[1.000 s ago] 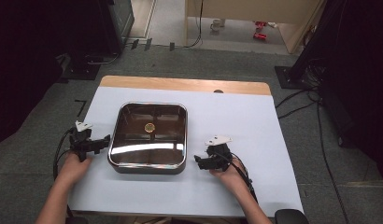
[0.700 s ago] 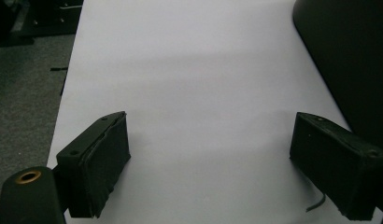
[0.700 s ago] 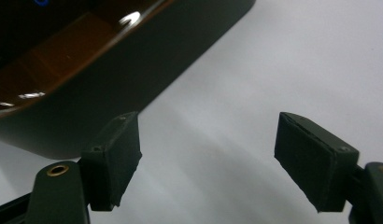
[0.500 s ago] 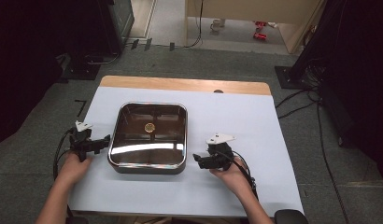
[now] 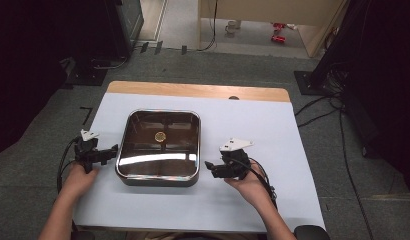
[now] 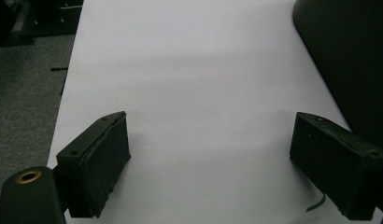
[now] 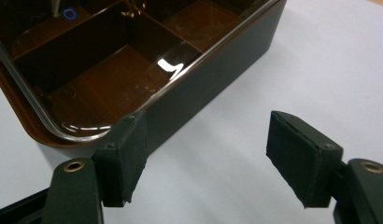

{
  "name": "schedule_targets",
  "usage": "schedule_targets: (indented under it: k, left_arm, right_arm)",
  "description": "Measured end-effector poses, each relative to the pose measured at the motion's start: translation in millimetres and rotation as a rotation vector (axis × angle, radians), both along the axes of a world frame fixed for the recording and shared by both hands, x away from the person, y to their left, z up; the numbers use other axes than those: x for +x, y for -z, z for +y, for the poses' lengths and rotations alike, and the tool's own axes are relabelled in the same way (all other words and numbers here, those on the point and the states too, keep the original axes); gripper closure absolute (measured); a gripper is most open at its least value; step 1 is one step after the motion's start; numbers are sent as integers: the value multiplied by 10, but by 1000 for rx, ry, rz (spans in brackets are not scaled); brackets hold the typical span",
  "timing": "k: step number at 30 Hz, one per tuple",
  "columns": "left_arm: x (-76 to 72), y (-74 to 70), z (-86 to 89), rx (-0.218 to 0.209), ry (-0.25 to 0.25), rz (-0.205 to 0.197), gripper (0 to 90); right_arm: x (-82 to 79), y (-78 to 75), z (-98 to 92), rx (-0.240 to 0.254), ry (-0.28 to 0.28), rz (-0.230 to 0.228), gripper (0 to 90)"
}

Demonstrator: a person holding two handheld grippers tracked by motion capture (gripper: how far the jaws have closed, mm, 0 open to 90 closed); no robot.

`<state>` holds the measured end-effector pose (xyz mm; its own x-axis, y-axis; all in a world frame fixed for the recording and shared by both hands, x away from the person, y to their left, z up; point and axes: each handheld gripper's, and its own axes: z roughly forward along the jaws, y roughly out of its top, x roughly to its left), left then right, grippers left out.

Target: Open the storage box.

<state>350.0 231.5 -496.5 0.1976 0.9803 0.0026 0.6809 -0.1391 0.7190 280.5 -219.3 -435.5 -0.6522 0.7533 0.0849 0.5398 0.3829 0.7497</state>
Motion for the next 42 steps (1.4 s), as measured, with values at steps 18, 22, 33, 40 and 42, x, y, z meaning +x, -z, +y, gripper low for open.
schedule_targets:
  k: [18,22,33,40,42]
  left_arm:
    - [0,0,-1,1,0,-1,119]
    - [0,1,-1,1,0,-1,119]
    - [0,0,-1,1,0,-1,119]
    - [0,1,-3,-2,-2,-2,119]
    - [0,0,-2,-1,-1,-1,119]
  right_arm:
    - [192,-265,267,1,-74,-23,314]
    - [256,-316,365,2,-91,-29,321]
    - [414,-354,571,1,-118,-38,345]
    - [542,-346,707,11,-125,-35,364]
    - [573,-334,754,15,-132,-41,368]
